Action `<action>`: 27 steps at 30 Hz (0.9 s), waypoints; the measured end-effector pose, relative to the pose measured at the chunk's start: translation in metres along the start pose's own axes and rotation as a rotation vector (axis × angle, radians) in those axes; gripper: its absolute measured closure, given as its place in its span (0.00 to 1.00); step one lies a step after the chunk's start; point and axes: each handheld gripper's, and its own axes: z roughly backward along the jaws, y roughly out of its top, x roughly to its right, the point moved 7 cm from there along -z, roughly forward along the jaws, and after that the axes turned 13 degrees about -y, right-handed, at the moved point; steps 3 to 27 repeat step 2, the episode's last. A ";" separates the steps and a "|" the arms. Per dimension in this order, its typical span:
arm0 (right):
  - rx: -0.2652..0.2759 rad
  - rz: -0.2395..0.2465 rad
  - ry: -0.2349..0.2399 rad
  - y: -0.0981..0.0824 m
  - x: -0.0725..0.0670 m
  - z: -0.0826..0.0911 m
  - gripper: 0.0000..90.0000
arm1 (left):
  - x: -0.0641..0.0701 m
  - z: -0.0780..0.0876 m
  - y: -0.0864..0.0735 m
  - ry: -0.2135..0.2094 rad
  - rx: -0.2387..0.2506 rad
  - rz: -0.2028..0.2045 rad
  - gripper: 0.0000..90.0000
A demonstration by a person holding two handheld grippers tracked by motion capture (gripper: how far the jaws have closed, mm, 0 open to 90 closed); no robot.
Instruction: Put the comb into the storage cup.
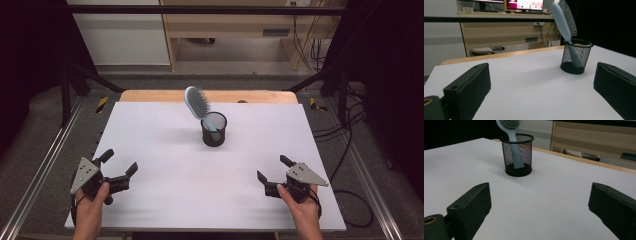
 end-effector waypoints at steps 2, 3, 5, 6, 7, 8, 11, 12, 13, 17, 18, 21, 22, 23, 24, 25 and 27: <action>0.000 0.000 0.001 0.000 0.000 0.000 0.05 | -0.004 0.004 0.002 0.007 0.027 0.026 0.01; 0.000 0.000 0.001 0.000 0.000 0.000 0.05 | -0.004 0.004 0.002 0.007 0.027 0.026 0.01; 0.000 0.000 0.001 0.000 0.000 0.000 0.05 | -0.004 0.004 0.002 0.007 0.027 0.026 0.01; 0.000 0.000 0.001 0.000 0.000 0.000 0.05 | -0.004 0.004 0.002 0.007 0.027 0.026 0.01; 0.000 0.000 0.001 0.000 0.000 0.000 0.05 | -0.004 0.004 0.002 0.007 0.027 0.026 0.01; 0.000 0.000 0.001 0.000 0.000 0.000 0.05 | -0.004 0.004 0.002 0.007 0.027 0.026 0.01; 0.000 0.000 0.001 0.000 0.000 0.000 0.05 | -0.004 0.004 0.002 0.007 0.027 0.026 0.01; 0.000 0.000 0.001 0.000 0.000 0.000 0.05 | -0.004 0.004 0.002 0.007 0.027 0.026 0.01; 0.000 0.000 0.001 0.000 0.000 0.000 0.05 | -0.004 0.004 0.002 0.007 0.027 0.026 0.01; 0.000 0.000 0.001 0.000 0.000 0.000 0.05 | -0.004 0.004 0.002 0.007 0.027 0.026 0.01; 0.000 0.000 0.001 0.000 0.000 0.000 0.05 | -0.004 0.004 0.002 0.007 0.027 0.026 0.01; 0.000 0.000 0.001 0.000 0.000 0.000 0.05 | -0.004 0.004 0.002 0.007 0.027 0.026 0.01; 0.000 0.000 0.001 0.000 0.000 0.000 0.05 | -0.004 0.004 0.002 0.007 0.027 0.026 0.01; 0.000 0.000 0.001 0.000 0.000 0.000 0.05 | -0.004 0.004 0.002 0.007 0.027 0.026 0.01; 0.000 0.000 0.001 0.000 0.000 0.000 0.05 | -0.004 0.004 0.002 0.007 0.027 0.026 0.01; 0.000 0.000 0.001 0.000 0.000 0.000 0.05 | -0.004 0.004 0.002 0.007 0.027 0.026 0.01; 0.000 0.000 0.001 0.000 0.000 0.000 0.05 | -0.004 0.004 0.002 0.007 0.027 0.026 0.01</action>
